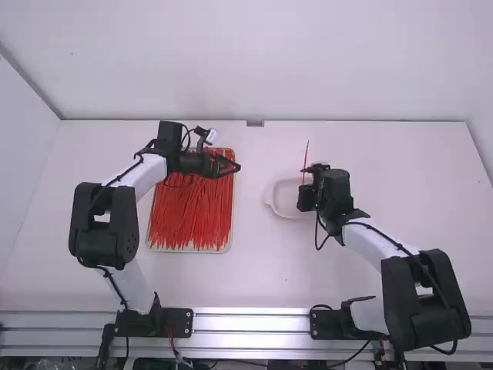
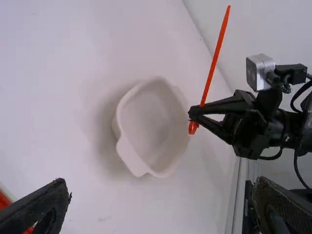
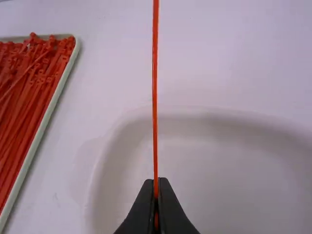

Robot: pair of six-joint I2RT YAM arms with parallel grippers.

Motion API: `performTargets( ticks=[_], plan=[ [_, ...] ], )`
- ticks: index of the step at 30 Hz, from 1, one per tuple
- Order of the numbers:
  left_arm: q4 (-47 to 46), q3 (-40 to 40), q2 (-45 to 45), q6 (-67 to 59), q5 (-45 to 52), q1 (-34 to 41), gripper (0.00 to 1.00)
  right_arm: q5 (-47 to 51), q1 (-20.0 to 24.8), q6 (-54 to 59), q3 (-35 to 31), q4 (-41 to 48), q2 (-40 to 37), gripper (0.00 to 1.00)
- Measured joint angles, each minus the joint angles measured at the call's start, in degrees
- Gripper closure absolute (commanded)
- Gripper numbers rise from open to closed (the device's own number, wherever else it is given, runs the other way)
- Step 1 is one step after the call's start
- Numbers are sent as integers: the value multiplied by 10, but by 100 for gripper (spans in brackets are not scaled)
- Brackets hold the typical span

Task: Fasten the cable tie

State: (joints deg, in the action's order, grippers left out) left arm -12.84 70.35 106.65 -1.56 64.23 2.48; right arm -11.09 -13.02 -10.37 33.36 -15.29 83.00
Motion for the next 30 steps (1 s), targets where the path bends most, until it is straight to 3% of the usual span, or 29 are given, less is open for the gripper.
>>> performTargets(
  ticks=[12, 23, 28, 30],
  plan=[
    [0, 0, 0, 0, 0, 0, 1, 11, -2, 0, 0, -21, 6, 100],
    [0, 0, 0, 0, 0, 0, 1, -3, -2, -22, 0, -99, 111, 100],
    [0, 0, 0, 0, 0, 0, 1, -16, -2, -28, 0, -101, 116, 100],
    [0, 0, 0, 0, 0, 0, 1, -20, -3, -30, 0, -101, 115, 91]
  ],
)
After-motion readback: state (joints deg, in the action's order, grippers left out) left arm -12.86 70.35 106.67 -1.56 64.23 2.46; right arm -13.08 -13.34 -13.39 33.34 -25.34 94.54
